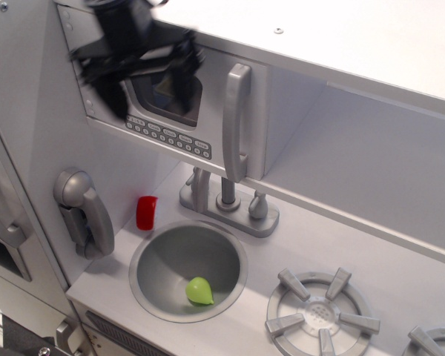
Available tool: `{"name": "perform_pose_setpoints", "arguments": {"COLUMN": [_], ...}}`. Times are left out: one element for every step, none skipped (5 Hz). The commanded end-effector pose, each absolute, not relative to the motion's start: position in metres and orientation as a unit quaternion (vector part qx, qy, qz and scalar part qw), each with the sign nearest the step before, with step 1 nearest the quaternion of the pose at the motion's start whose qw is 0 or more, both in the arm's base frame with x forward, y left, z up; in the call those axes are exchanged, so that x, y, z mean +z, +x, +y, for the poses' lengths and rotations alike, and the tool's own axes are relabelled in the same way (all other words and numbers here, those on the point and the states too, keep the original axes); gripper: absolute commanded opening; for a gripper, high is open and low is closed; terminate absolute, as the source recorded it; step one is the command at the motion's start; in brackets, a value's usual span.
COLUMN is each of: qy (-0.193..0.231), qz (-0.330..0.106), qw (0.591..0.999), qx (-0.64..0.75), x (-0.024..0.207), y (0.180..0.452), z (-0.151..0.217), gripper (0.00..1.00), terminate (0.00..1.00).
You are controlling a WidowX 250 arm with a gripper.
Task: Close microwave
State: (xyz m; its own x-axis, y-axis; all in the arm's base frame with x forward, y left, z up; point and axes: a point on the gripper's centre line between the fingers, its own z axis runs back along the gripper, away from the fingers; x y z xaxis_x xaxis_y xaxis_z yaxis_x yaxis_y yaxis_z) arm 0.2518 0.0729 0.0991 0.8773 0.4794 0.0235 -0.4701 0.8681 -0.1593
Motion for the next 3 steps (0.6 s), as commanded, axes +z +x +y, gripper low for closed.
{"name": "perform_pose_setpoints", "arguments": {"qy": [-0.033, -0.026, -0.026], "qz": [0.021, 0.034, 0.034], "qw": [0.982, 0.984, 0.984], "qx": [0.184, 0.172, 0.172], "x": [0.1001, 0.1026, 0.1026], "y": [0.2115, 0.2092, 0.2092], "z": [0.0937, 0.0921, 0.0921], "gripper": [1.00, 1.00, 1.00], "terminate": [0.00, 0.00, 1.00]}}
